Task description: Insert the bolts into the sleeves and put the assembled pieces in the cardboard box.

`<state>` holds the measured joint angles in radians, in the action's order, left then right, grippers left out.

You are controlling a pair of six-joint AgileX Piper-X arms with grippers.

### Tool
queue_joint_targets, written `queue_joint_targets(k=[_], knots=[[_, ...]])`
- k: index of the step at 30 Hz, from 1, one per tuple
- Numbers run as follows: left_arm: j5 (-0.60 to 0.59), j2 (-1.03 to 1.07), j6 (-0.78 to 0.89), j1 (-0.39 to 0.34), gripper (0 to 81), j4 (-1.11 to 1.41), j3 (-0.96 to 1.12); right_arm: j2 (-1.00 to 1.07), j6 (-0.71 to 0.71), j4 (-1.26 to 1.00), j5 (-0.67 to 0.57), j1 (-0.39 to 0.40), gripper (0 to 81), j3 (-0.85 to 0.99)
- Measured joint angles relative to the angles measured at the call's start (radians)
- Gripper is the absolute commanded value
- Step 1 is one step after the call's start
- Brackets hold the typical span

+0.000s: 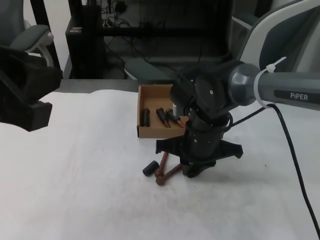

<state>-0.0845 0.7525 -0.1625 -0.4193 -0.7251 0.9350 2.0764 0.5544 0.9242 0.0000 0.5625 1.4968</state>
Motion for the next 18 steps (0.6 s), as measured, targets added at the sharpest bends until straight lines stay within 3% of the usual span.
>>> queue_joint_targets(k=[9, 18], knots=[[0.0, 0.0, -0.003, 0.0, 47.6, -0.006, 0.0, -0.024, -0.045, 0.029, -0.006, 0.0, 0.4, -0.004], [0.002, 0.0, -0.1, 0.0, 47.6, -0.07, 0.0, -0.221, -0.105, 0.043, 0.048, 0.046, 0.4, -0.081]])
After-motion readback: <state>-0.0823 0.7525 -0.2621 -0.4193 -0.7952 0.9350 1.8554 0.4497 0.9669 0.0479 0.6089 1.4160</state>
